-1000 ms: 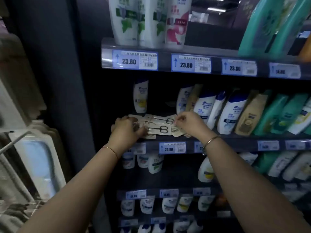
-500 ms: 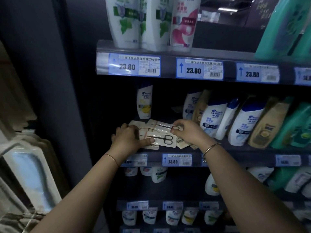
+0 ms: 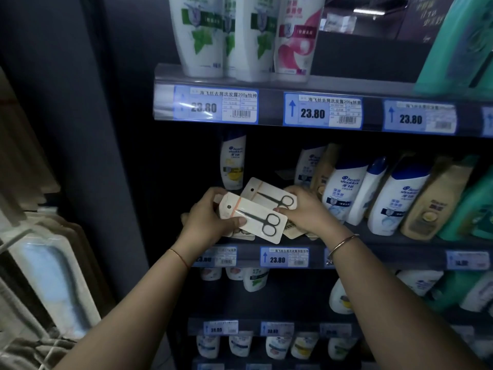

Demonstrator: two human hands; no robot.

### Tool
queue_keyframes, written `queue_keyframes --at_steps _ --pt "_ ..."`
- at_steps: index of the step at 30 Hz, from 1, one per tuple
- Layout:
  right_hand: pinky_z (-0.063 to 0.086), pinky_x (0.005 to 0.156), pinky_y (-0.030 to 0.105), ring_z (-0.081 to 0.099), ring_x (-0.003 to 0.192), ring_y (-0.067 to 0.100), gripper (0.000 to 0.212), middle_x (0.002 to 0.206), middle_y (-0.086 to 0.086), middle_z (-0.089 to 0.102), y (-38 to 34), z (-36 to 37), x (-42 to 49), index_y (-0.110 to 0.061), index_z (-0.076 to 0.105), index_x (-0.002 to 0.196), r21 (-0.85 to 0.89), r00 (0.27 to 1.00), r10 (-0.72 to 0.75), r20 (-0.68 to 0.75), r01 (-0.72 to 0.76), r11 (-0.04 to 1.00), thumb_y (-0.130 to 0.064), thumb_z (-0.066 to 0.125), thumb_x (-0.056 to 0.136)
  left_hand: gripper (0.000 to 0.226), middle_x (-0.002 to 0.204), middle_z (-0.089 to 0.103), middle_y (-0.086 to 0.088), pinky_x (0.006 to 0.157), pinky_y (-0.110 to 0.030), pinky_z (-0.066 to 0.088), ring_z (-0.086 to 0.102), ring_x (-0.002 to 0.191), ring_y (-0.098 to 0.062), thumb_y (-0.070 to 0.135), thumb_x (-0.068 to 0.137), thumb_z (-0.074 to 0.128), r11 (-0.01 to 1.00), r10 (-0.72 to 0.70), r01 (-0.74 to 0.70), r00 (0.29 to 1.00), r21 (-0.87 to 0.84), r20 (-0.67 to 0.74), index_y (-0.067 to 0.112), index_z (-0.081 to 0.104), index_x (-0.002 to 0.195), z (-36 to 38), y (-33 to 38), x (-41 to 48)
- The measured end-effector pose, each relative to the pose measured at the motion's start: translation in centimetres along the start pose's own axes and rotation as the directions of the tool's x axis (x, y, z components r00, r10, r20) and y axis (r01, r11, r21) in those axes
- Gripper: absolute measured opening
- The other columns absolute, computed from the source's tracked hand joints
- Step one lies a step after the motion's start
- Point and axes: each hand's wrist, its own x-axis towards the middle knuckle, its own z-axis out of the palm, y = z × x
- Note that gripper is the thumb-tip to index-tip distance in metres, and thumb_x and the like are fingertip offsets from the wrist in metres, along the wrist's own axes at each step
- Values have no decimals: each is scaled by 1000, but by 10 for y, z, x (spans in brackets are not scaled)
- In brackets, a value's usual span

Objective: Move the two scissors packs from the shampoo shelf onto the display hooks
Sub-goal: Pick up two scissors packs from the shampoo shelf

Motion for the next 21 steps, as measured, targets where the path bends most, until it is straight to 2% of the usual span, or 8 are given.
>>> queue_keyframes --at_steps 2,4,7,9,11,15,18,21 --pt "41 62 21 55 89 16 34 102 2 60 -2 -1 -4 -12 56 114 59 1000 -15 -27 16 998 -23 70 85 55 93 62 20 88 -34 53 63 99 -20 35 63 84 992 58 -60 998 -112 -15 55 50 101 2 2 -3" --pt "36 52 14 56 77 14 20 87 -2 61 -5 -3 -10 -11 61 103 85 997 -45 -64 50 995 -22 68 87 58 98 63 19 72 -19 57 66 96 -13 19 71 83 956 103 -104 995 -276 -17 55 52 105 4 4 -6" --pt "42 51 14 62 64 6 2 77 -5 69 -10 -8 -22 -18 69 88 290 992 -38 -121 72 954 -20 68 87 64 107 63 18 72 -28 61 68 94 -12 7 77 78 899 84 -80 996 -431 -9 45 53 123 8 5 -8" --pt "44 45 12 62 52 -4 9 66 -12 71 -14 -13 -34 -27 70 81 466 992 13 -122 46 884 -19 70 86 72 109 65 13 71 -30 61 69 93 -10 6 77 77 874 50 -50 999 -483 -14 34 44 135 10 7 -10" --pt "39 37 10 58 44 -6 10 57 -15 70 -17 -16 -47 -26 71 82 581 993 61 -100 9 814 -16 71 85 60 102 68 6 64 -30 60 71 86 -16 6 79 76 840 -7 -5 1000 -543 -19 27 48 128 11 10 -12" --pt "48 47 15 68 56 3 10 73 -7 77 -22 -18 -76 -19 73 88 682 991 98 -94 -7 731 -12 72 81 17 90 70 -14 68 -44 57 67 78 -33 10 86 69 774 -8 2 1000 -633 -7 8 64 102 8 20 -20" --pt "58 60 27 75 76 13 19 88 -5 79 -22 -12 -99 -25 72 94 724 993 98 -65 -21 690 -10 72 82 11 98 73 -9 69 -36 61 72 85 -23 13 93 61 765 93 -99 995 -637 -42 16 64 102 3 26 -37" --pt "60 57 29 75 81 18 31 99 2 78 -27 -1 -124 -29 70 103 782 1000 15 -16 3 623 -4 68 85 12 101 74 1 75 -33 59 71 92 -17 19 98 52 811 194 -196 979 -552 -64 26 58 106 -9 29 -61"
